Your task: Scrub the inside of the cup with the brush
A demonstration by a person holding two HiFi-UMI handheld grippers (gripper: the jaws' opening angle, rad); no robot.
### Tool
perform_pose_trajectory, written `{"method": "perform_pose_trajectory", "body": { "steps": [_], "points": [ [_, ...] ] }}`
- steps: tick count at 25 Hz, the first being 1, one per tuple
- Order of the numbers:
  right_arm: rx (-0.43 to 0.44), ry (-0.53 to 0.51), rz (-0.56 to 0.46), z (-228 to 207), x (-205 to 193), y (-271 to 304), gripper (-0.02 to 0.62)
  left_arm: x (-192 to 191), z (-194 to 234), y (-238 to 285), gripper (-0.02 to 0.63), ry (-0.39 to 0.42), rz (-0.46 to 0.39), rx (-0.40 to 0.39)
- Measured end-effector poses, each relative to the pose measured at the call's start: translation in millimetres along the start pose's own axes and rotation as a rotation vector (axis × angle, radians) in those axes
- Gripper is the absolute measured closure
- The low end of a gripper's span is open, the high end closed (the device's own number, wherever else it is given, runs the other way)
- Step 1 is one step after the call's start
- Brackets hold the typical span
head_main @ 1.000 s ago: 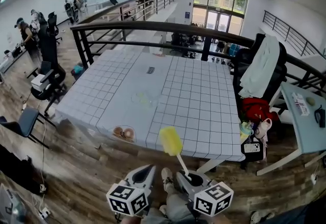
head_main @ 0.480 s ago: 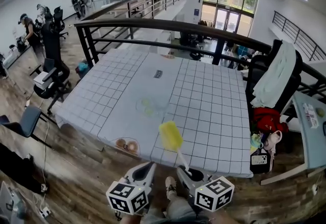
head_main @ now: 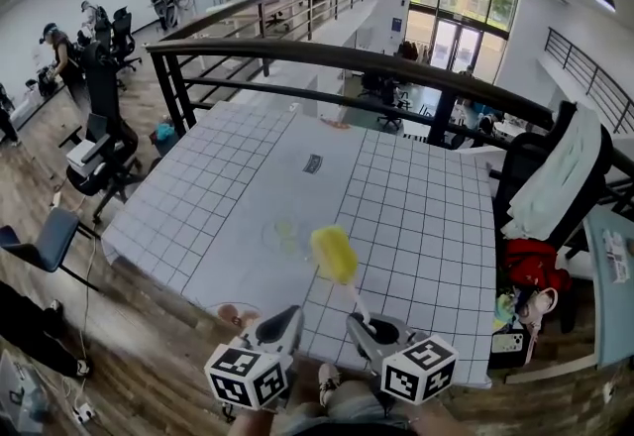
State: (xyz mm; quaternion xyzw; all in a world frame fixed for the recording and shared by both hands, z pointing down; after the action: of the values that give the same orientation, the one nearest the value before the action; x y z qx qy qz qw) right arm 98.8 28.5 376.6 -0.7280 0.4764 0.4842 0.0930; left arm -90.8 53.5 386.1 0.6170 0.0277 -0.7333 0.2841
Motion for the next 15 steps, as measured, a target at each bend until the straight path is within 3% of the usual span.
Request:
{"method": "perform_pose_trajectory", "body": {
  "steps": [15],
  "points": [
    [0.015,0.022,0.042,-53,33,40,0.594,13,31,61,0.589,-0.037,0.029,0.044]
  ]
}}
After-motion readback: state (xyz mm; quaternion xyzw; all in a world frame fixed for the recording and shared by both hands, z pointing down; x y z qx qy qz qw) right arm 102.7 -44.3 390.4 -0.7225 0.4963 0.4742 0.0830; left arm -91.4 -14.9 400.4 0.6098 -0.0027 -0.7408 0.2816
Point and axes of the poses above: the fingertips, and each gripper's own axes: y forward along the fingers, z to its left, x out of its top, the point moved 8 cm from there along -y, backward along the fingers, and after that the axes turned 10 degrees about y, right-handed, at the moved point
